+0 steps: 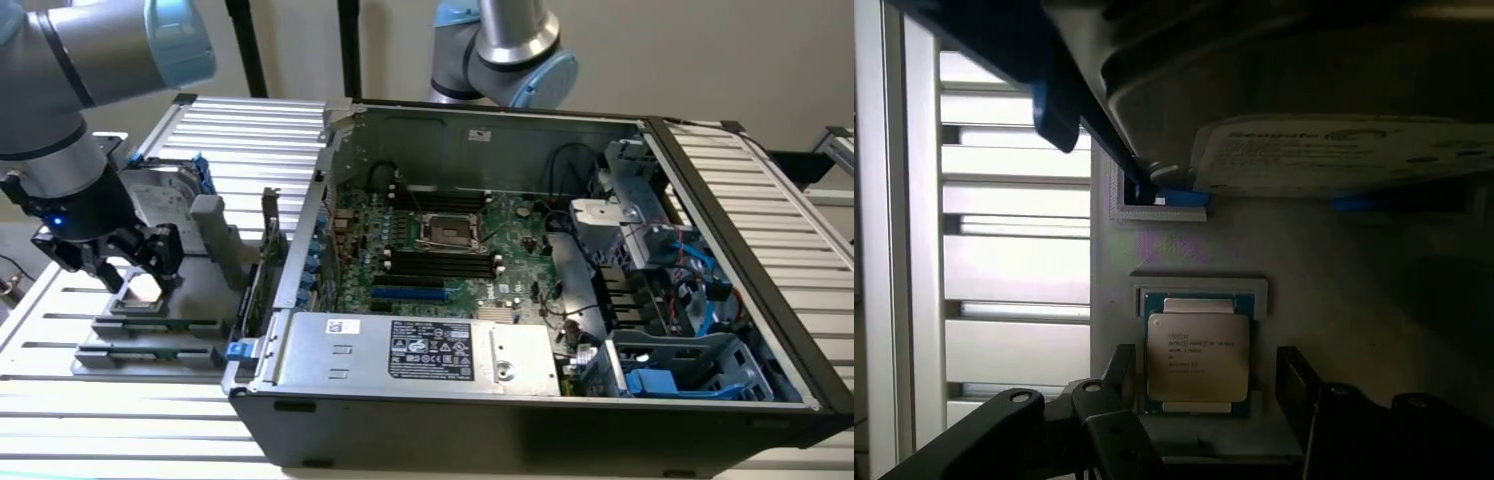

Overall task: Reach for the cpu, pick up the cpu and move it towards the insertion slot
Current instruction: 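Pick up the cpu and move it towards the insertion slot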

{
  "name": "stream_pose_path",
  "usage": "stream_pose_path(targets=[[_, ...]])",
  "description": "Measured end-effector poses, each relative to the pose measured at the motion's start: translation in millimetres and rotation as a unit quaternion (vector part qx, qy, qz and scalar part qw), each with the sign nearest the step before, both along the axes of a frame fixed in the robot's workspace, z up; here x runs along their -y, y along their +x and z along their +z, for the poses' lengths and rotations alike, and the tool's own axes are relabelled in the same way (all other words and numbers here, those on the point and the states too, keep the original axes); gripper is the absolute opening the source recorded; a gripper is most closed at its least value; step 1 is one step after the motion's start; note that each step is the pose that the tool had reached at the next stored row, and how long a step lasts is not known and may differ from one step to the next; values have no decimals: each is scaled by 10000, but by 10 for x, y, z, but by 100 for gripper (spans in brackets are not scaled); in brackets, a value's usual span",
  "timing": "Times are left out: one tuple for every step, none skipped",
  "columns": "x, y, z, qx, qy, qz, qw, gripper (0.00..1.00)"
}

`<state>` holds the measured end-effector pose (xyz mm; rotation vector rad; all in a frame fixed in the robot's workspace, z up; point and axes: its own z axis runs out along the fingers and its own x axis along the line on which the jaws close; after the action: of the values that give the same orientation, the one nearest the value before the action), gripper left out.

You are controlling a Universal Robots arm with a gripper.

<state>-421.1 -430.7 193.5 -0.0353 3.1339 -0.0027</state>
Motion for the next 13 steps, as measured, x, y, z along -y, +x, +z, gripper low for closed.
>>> stream_pose_path(targets=[[-5, 0, -4, -1, 0, -1, 10000, 67], [-10, 0, -6, -1, 0, -2, 10000, 67], [-14, 0, -8, -2, 0, -2, 10000, 67], [-16, -1, -9, -3, 0, -2, 10000, 67], [-18, -4, -11, -4, -1, -2, 10000, 67], [-20, -7, -16, -4, -1, -2, 10000, 67], [-21, -10, -21, -4, -1, -2, 10000, 67], [-22, -13, -26, -3, 0, -2, 10000, 67], [-24, -16, -30, -3, 0, -2, 10000, 67], [-24, -17, -31, -4, -1, -2, 10000, 67], [-25, -19, -35, -4, 0, -2, 10000, 67], [-26, -22, -39, -3, 0, -2, 10000, 67], [-27, -24, -42, -3, 0, -2, 10000, 67]])
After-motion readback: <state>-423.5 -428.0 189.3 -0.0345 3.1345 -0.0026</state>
